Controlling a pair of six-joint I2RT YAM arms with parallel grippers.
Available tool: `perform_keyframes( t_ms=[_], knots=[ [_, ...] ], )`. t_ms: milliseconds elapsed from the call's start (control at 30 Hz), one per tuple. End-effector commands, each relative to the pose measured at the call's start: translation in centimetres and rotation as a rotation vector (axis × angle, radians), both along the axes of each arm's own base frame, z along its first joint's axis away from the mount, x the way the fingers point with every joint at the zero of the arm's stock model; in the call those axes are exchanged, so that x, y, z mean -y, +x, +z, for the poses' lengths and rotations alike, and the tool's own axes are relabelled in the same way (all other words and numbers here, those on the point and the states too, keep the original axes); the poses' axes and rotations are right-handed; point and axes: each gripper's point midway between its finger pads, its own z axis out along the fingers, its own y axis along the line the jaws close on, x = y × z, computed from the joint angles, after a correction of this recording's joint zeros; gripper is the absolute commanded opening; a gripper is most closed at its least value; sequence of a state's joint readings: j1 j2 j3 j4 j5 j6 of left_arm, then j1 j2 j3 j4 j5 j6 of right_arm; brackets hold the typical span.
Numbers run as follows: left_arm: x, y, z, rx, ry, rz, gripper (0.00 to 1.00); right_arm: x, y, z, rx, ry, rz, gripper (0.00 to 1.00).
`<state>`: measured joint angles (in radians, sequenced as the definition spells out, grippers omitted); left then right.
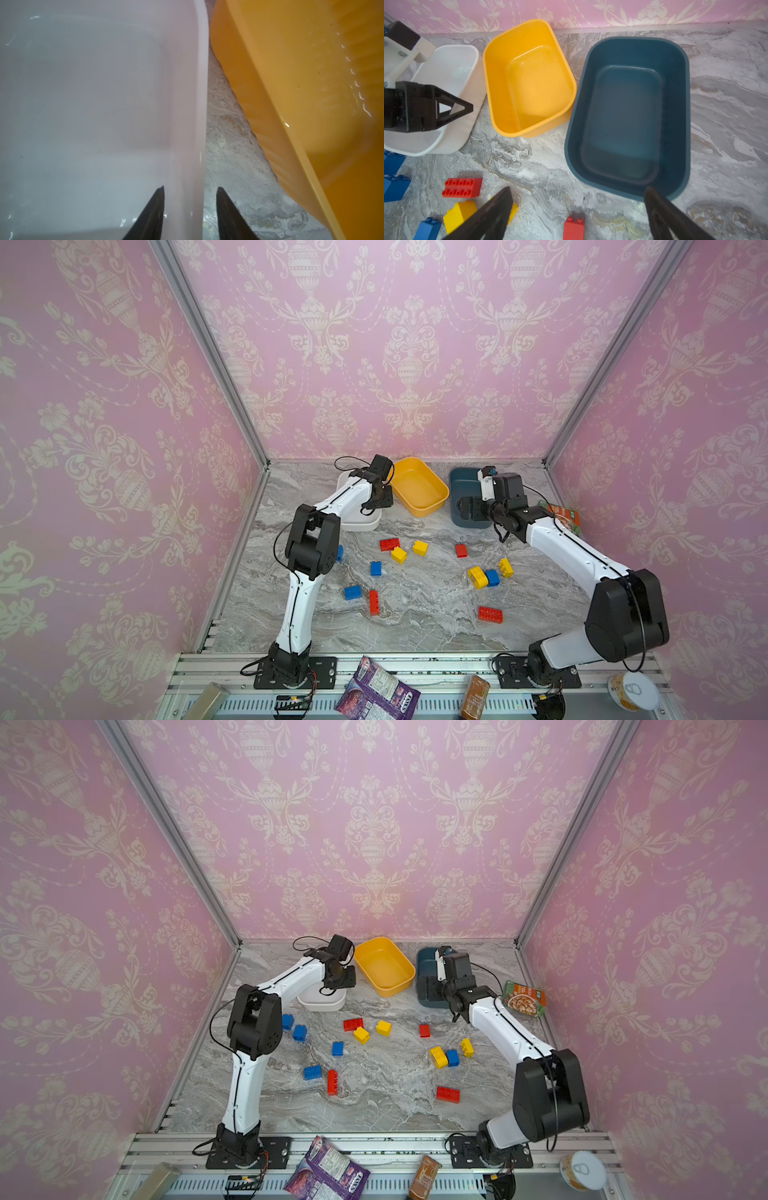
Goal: Sort the legos into containers by color
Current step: 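Reach the right gripper to the yellow container's rim and grip it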
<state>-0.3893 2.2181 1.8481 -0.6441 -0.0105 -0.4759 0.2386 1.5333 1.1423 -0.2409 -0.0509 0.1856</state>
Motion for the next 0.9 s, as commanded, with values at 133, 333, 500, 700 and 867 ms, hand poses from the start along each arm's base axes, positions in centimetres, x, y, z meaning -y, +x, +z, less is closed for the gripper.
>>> perform_keyframes(
  t_ms=[133,333,500,700,867],
  knots=[
    [0.1,-0.7,7.0,0.214,-0.11,0.007,0.58,-3.9,5.0,-0.5,-0.079,0.021,0.142,1.0],
    [-1.9,-2.2,8.6,0.279,-0.166,0.04,0.65,-5.6,9.2,-2.4,-0.126,-0.007,0.202,0.97],
    [-4.2,-3.4,8.9,0.298,-0.2,0.08,0.68,-6.5,12.3,-3.4,-0.136,-0.032,0.223,0.84],
    [-6.9,-4.8,8.6,0.309,-0.229,0.136,0.72,-7.2,14.8,-5.1,-0.156,-0.063,0.232,0.76],
    [-8.3,-5.6,8.4,0.308,-0.231,0.161,0.73,-7.3,16.1,-6.7,-0.169,-0.091,0.23,0.74]
  ],
)
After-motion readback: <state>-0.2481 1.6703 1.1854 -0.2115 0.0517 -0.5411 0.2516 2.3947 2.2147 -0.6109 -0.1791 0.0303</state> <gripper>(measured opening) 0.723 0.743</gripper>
